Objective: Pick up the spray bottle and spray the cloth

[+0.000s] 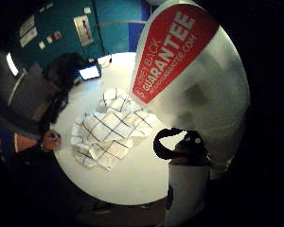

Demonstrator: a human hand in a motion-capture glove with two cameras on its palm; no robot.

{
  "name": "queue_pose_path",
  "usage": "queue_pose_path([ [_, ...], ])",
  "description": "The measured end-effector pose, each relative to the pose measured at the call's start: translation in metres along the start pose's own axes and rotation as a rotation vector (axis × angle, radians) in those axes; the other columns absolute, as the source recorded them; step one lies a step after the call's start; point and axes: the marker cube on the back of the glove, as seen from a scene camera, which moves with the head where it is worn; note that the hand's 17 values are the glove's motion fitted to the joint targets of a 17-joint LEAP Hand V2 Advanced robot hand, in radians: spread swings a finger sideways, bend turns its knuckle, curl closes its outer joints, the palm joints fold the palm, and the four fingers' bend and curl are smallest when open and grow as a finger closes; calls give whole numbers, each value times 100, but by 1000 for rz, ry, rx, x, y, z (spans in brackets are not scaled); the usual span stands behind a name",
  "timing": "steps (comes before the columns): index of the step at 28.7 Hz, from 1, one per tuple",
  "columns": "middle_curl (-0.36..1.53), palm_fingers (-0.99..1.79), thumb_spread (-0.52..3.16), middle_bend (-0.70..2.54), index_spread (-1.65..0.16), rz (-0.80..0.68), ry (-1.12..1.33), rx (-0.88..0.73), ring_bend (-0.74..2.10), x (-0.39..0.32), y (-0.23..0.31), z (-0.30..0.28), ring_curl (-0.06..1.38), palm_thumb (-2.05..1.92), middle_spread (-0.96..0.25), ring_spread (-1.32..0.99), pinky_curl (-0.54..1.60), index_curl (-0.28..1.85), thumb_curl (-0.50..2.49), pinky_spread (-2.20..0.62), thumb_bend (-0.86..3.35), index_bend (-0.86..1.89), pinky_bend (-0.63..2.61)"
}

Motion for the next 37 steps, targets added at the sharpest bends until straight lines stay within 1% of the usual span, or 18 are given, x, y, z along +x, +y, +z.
queue_pose_path([
  [4, 51, 137, 69, 50, -27, -180, 162, -137, 73, -30, -2, 17, 46, 90, -22, -20, 40, 50, 64, -34, -3, 19, 56],
  [7, 52, 137, 68, 50, -28, -280, 223, -200, 73, -50, 1, 30, 46, 89, -22, -20, 40, 51, 65, -34, -3, 19, 56],
  [13, 52, 137, 68, 49, -28, -398, 298, -256, 73, -80, 15, 47, 46, 89, -22, -20, 40, 52, 66, -34, -3, 19, 56],
  [18, 52, 137, 67, 49, -28, -457, 312, -293, 73, -101, 29, 62, 45, 89, -22, -20, 40, 52, 67, -34, -3, 19, 56],
  [23, 52, 137, 67, 49, -28, -472, 311, -294, 73, -108, 33, 68, 45, 89, -23, -20, 40, 53, 68, -34, -3, 18, 56],
  [27, 52, 137, 67, 49, -28, -437, 271, -261, 74, -106, 25, 63, 45, 89, -23, -20, 40, 53, 69, -34, -3, 18, 56],
  [33, 52, 137, 67, 49, -28, -326, 97, -160, 74, -107, 2, 38, 45, 89, -23, -20, 40, 54, 70, -34, -3, 18, 56],
  [37, 52, 137, 67, 49, -28, -254, -82, -77, 74, -114, -17, 18, 45, 88, -23, -20, 40, 54, 70, -34, -3, 18, 56],
])
